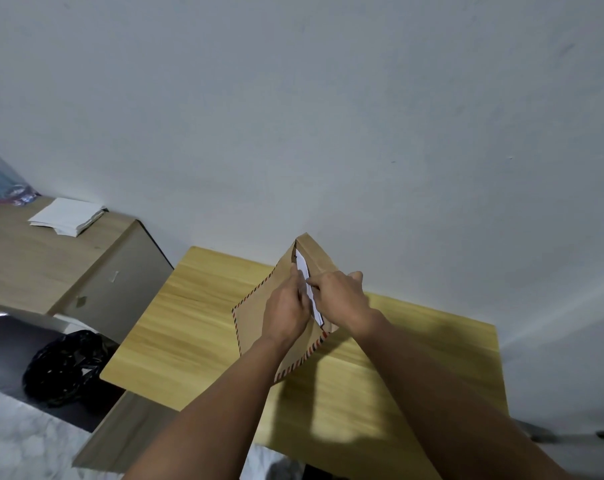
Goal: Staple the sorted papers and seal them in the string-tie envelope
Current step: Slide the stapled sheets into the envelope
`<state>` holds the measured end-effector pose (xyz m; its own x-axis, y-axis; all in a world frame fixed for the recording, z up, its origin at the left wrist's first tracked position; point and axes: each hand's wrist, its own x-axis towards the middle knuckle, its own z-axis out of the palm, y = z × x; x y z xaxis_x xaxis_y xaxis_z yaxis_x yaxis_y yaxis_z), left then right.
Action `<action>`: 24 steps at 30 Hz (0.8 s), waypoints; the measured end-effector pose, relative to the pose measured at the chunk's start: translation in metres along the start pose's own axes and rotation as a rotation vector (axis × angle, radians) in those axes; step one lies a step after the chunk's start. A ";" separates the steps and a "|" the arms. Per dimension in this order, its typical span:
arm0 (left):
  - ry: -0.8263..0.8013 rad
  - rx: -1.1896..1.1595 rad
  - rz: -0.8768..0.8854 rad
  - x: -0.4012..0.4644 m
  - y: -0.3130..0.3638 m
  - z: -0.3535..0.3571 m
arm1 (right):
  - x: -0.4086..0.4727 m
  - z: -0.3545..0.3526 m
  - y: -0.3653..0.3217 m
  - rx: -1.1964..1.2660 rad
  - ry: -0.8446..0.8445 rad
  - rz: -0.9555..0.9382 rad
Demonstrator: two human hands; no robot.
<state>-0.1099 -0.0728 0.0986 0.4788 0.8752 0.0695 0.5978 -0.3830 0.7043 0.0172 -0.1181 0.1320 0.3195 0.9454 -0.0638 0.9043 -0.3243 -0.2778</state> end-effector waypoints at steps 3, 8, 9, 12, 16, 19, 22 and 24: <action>-0.004 0.007 0.011 -0.002 -0.004 0.001 | 0.000 -0.001 -0.002 0.034 -0.100 -0.052; -0.029 0.016 -0.032 -0.003 -0.013 -0.006 | -0.005 0.002 0.001 0.054 0.061 -0.010; -0.026 0.020 -0.037 -0.003 -0.014 -0.007 | -0.006 0.003 0.001 0.074 0.084 0.042; 0.004 0.031 -0.072 -0.004 -0.015 -0.010 | -0.005 0.002 0.002 0.240 -0.019 0.220; -0.029 -0.003 -0.100 -0.005 -0.018 -0.013 | -0.002 -0.001 -0.002 0.338 -0.131 0.194; -0.043 -0.051 -0.132 -0.006 -0.022 -0.013 | -0.002 -0.007 -0.007 0.344 -0.121 0.124; 0.014 -0.004 -0.144 -0.002 -0.034 -0.020 | 0.005 -0.015 -0.006 0.268 -0.116 0.041; 0.024 0.046 -0.164 0.003 -0.044 -0.031 | 0.012 -0.020 -0.003 0.238 -0.118 0.004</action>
<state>-0.1550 -0.0437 0.0900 0.3570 0.9337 -0.0262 0.6956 -0.2470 0.6746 0.0237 -0.1062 0.1517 0.2753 0.9458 -0.1726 0.8067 -0.3249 -0.4936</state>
